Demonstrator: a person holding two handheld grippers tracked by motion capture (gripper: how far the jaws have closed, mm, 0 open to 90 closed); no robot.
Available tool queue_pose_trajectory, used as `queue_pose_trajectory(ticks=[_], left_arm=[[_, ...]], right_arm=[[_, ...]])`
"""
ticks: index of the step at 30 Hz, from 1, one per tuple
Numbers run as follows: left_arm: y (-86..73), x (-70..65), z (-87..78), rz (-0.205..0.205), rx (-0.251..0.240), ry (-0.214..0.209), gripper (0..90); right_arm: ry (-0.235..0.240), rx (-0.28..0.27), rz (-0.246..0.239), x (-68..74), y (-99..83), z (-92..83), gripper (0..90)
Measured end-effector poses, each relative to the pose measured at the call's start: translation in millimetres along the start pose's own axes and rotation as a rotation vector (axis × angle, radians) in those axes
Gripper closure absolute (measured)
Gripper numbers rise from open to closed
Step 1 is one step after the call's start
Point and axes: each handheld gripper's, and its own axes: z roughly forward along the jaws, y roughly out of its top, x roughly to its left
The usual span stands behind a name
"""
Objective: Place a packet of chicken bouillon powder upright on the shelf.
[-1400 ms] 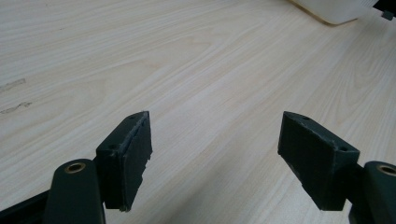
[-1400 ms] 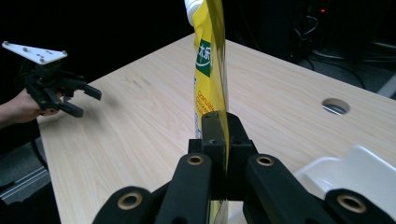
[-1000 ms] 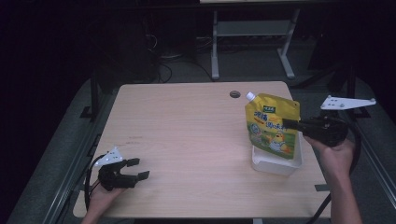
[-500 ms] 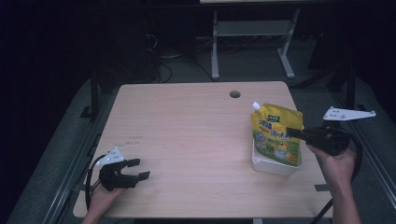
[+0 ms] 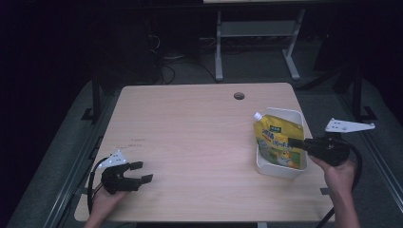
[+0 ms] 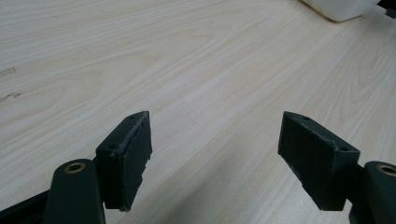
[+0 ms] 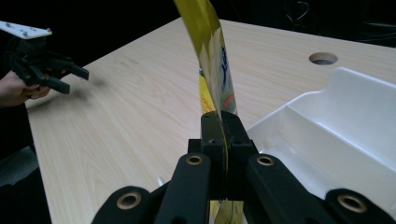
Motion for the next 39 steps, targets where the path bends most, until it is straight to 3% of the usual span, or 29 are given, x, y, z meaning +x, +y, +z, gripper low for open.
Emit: queue_pose_trajectory(ticks=[13, 39], left_arm=[[0.5, 0.3, 2.3, -0.004, 0.004, -0.008, 25.3], [1.0, -0.2, 4.7, -0.01, 0.008, -0.014, 25.3]], right_arm=[[0.056, -0.011, 0.006, -3.1, -13.4, -3.8, 89.0], [-0.006, -0.02, 0.086, -20.0, -38.1, -16.0, 89.2]])
